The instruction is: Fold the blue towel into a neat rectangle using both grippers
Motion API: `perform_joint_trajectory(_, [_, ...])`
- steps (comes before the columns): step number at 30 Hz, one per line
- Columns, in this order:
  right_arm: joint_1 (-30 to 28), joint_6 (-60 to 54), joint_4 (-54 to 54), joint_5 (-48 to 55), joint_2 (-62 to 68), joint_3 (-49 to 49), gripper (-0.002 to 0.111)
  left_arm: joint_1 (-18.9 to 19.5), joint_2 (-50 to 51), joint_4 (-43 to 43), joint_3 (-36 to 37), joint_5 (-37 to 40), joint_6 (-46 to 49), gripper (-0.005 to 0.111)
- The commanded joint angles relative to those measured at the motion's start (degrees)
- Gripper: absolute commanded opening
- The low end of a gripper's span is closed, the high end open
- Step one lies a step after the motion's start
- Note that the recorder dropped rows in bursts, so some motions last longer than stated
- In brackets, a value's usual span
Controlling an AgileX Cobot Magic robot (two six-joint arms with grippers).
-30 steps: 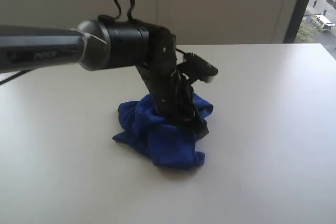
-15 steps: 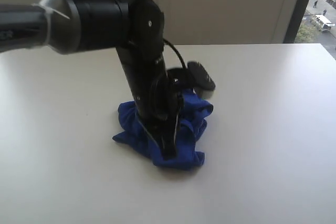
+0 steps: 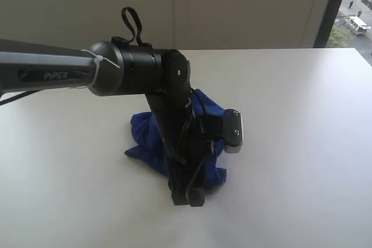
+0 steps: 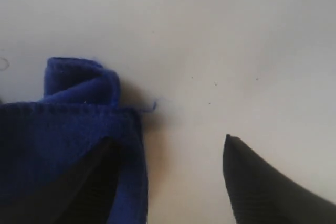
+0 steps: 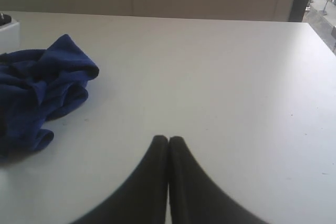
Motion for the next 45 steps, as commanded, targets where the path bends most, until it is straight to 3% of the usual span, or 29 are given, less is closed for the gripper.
perform_joint_trajectory(1, [0.2, -0.7, -0.4, -0.8, -0.4, 0.3, 0.000, -0.4, 1.3, 1.9, 0.3, -0.3, 0.2, 0.063])
perform_joint_trajectory(45, [0.2, -0.7, -0.4, -0.8, -0.4, 0.3, 0.000, -0.4, 0.5, 3.3, 0.3, -27.4, -5.7, 0.060])
